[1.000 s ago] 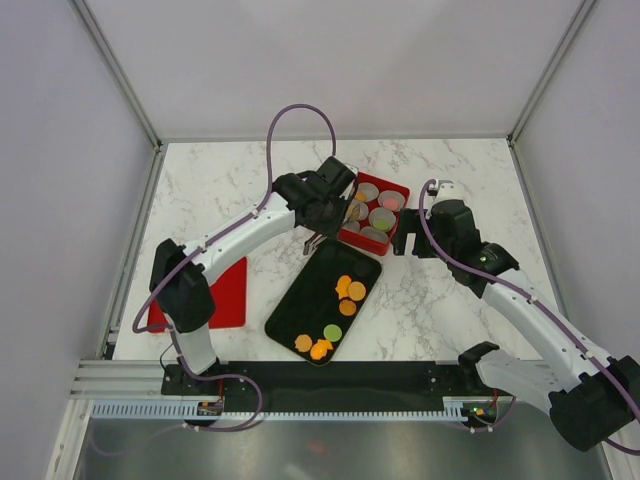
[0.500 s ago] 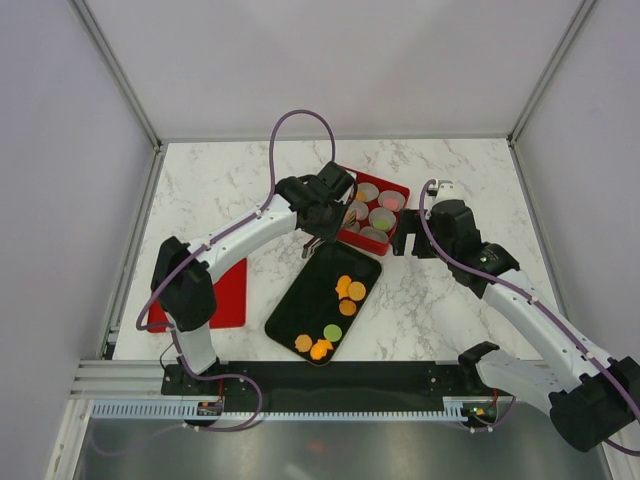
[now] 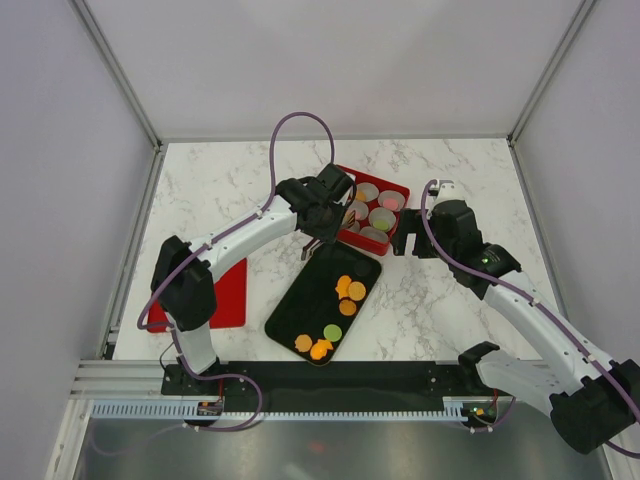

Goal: Pack the cookies

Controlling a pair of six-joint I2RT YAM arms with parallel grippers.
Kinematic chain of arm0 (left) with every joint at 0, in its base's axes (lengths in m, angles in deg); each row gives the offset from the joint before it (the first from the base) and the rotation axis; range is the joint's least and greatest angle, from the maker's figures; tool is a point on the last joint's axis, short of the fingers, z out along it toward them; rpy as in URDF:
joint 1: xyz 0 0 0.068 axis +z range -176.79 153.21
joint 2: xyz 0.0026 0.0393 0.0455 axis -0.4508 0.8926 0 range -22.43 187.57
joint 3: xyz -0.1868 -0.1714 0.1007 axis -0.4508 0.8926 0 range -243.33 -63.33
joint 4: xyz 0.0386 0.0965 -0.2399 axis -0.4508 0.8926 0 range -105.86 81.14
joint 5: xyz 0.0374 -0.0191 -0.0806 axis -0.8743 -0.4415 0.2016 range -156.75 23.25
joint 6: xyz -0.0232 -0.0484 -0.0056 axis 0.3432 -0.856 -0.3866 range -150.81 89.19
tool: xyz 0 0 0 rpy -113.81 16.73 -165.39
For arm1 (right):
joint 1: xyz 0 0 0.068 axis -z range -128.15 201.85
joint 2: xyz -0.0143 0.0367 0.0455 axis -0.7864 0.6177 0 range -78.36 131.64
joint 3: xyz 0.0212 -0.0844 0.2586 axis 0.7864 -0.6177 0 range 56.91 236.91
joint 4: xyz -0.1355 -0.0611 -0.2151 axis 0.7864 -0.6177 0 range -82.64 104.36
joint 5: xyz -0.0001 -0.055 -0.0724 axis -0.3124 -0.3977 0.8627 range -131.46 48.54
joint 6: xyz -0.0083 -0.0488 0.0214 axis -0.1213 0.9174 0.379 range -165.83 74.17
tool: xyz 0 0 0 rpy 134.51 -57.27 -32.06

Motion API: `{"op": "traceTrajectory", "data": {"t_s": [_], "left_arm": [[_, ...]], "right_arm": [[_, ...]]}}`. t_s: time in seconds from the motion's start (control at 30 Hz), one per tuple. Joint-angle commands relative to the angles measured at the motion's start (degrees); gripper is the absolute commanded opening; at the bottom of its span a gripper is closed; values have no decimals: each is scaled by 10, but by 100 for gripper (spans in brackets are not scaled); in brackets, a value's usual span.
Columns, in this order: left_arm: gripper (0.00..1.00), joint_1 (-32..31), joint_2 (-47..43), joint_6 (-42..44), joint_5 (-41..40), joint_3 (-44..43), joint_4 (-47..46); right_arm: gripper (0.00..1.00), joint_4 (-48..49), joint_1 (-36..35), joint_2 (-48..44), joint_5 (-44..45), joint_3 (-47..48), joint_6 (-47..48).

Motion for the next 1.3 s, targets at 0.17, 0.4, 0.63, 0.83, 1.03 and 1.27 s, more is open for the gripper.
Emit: {"op": "traceTrajectory", "data": {"t_s": [0.17,0.4,0.63,0.83,1.03,1.27], "left_arm": [[47,3,3,25,12,-3,-22],[49,3,6,26,11,-7,-20],[50,2,4,26,10,-8,-20],[52,3,3,27,9,-12,-20],[53,2,5,28,9,-16,-20],[55,2,2,29,8,-21,-20]], "right_arm": [[98,20,2,-11,-2,-3,5],[98,20,2,-12,-2,-3,6],[98,20,2,-10,-1,-2,5],[98,20,2,-12,1,-2,5],[98,19,3,-10,1,-2,5],[98,20,5,-10,-1,-2,6]]}}
